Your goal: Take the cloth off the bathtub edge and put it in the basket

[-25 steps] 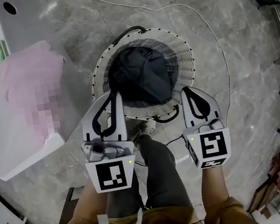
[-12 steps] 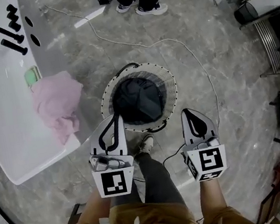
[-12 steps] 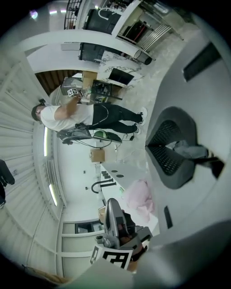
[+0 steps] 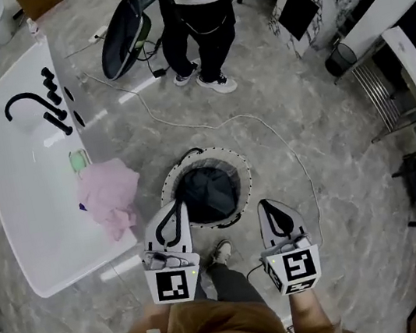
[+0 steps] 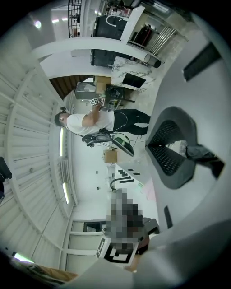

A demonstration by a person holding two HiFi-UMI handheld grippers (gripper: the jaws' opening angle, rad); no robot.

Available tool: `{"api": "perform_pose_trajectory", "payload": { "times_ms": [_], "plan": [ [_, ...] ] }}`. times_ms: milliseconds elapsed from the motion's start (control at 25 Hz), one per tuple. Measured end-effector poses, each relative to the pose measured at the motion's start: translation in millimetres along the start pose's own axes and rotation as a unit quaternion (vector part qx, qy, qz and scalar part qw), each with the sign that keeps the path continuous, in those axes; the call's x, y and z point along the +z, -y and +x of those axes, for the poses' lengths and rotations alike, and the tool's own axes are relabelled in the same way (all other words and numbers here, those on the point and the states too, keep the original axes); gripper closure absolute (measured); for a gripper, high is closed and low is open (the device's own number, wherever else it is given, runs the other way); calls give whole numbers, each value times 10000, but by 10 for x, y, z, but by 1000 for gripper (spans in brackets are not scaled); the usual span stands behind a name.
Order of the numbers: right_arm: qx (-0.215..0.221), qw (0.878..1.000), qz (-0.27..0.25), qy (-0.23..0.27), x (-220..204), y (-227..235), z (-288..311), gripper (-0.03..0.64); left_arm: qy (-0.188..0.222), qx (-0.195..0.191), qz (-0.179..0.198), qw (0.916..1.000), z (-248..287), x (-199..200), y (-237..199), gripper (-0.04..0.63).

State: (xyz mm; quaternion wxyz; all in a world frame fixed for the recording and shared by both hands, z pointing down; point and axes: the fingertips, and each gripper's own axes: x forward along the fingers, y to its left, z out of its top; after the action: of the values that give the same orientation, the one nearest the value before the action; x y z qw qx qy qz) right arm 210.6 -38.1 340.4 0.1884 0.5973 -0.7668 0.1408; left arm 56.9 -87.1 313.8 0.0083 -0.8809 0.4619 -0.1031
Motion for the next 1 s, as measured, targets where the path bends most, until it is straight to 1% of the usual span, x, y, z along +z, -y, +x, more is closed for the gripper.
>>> {"api": "perform_pose_trajectory", "payload": {
  "times_ms": [240, 400, 560, 680, 840, 1000],
  "plan": [
    [50, 9988, -147, 463, 545, -73, -361, 612, 308, -117, -137, 9994, -183, 541, 107, 589],
    [74, 9955, -113, 939, 930, -136, -628, 612, 506, -137, -78, 9986, -352, 845, 131, 589],
    [53, 9900, -203, 1398, 1264, -192, -883, 612, 641, -166, 36, 9978, -515, 1060, 113, 589],
    [7, 9869, -284, 1590, 1405, -189, -1074, 612, 711, -150, 13, 9974, -630, 1189, 143, 589],
    [11, 9818, -393, 1860, 1546, -208, -1298, 612, 853, -171, 123, 9961, -710, 1355, 192, 589],
    [-32, 9819, -477, 1835, 1564, -204, -1330, 612, 1031, -197, 129, 9944, -720, 1502, 235, 589]
  ]
}}
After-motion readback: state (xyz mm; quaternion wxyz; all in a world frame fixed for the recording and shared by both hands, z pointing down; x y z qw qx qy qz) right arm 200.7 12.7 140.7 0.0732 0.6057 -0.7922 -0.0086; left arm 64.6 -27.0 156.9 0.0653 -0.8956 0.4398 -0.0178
